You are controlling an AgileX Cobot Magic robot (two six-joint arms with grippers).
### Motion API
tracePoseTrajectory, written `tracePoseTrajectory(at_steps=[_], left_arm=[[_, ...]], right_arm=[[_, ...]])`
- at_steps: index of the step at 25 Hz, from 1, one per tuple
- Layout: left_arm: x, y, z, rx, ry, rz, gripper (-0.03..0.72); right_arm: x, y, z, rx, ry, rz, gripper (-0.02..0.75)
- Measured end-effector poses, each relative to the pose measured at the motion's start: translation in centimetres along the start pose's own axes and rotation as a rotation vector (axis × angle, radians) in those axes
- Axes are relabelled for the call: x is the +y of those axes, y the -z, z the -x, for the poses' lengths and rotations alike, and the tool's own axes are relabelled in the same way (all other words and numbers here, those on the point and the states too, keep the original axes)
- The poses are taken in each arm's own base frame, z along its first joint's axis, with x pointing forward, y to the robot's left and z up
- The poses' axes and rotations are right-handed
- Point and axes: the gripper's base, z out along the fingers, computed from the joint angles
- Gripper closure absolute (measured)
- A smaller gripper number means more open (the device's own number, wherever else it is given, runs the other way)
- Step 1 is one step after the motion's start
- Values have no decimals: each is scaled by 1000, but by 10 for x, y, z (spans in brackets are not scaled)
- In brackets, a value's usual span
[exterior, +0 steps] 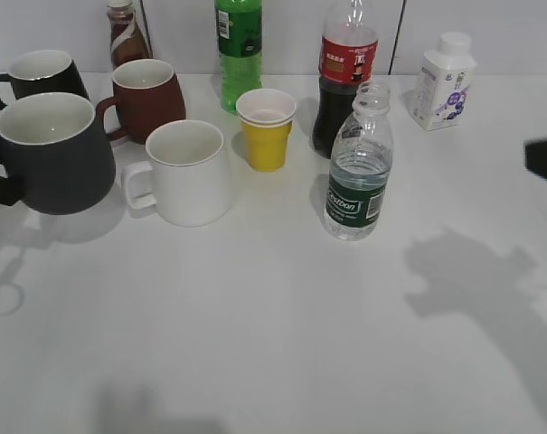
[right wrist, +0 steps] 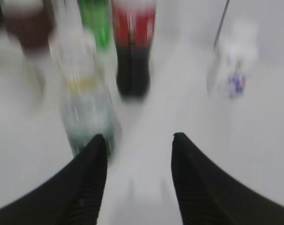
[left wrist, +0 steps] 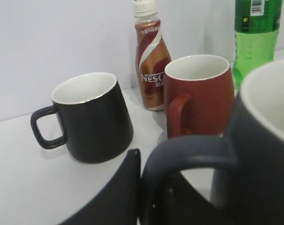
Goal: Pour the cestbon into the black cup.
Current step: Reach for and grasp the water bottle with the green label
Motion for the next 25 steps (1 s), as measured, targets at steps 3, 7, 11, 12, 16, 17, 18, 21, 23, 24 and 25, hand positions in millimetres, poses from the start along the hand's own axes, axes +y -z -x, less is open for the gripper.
tracePoseTrajectory(at_steps=[3, 7, 11, 12, 16, 17, 18, 21, 23, 24, 25], left_arm=[[0, 0, 0, 0, 0, 0, 645], [0, 0, 0, -2, 0, 0, 645], [0, 0, 1, -3, -1, -1, 645], [0, 0, 1, -4, -1, 0, 645], [0, 0, 1, -4, -2, -3, 645], [0, 0, 1, -6, -3, -3, 645], [0, 1, 2, -9, -6, -6, 645], [-1, 4, 9, -35, -26, -19, 645], [-3, 7, 15, -52, -47, -37, 645], [-5, 8, 17, -48, -54, -50, 645], [-6, 10, 18, -36, -47, -61, 645]], right_arm=[[10, -8, -9, -263, -102, -4, 391], [23, -27, -42, -251, -39, 40, 280], [32, -55, -61, -176, 17, 87, 120], [33, -62, -64, -171, 12, 86, 104], [36, -96, -72, -125, -4, 82, 82], [38, -105, -71, -124, -12, 82, 80], [39, -115, -71, -120, -22, 81, 78], [43, -147, -70, -111, -67, 82, 78], [47, -171, -71, -98, -99, 86, 82], [48, -181, -69, -102, -113, 87, 108], [49, -190, -69, -90, -125, 89, 183]])
